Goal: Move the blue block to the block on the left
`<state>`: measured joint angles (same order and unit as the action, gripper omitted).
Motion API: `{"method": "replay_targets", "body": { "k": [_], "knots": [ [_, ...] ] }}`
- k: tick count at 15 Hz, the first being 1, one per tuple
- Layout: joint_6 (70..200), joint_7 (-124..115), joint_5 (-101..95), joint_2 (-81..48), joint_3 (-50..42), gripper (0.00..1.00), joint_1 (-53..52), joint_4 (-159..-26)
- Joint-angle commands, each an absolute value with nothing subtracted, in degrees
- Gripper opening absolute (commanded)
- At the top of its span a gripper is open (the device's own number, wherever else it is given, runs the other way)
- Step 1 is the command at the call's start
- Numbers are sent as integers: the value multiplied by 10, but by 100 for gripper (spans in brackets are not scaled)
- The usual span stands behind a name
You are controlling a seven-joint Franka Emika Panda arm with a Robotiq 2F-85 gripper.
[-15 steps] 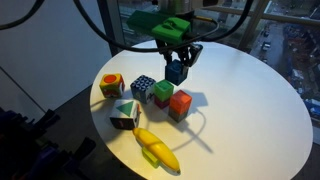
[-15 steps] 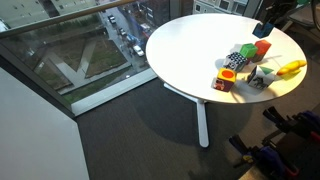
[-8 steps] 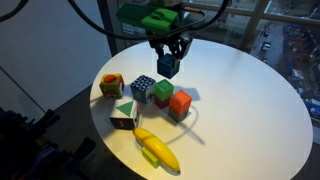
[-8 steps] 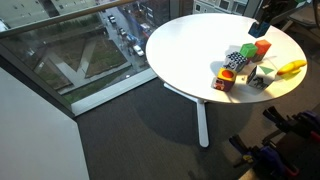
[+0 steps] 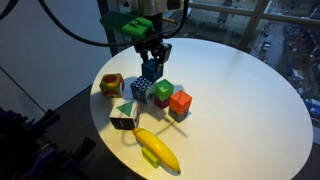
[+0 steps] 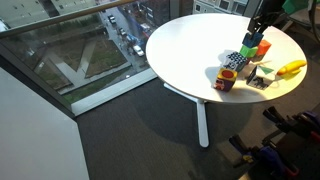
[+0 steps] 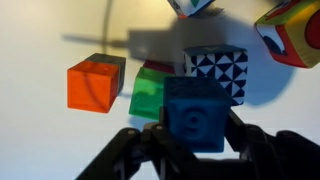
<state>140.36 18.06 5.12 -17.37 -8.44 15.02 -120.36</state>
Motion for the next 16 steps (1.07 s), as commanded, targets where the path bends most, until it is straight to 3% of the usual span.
{"method": "replay_targets", "body": {
  "k": [1, 16],
  "knots": [
    [1412, 173, 32, -145, -83, 30, 140, -1241],
    [1448, 382, 54, -111, -33, 30, 144, -1307]
  ]
}}
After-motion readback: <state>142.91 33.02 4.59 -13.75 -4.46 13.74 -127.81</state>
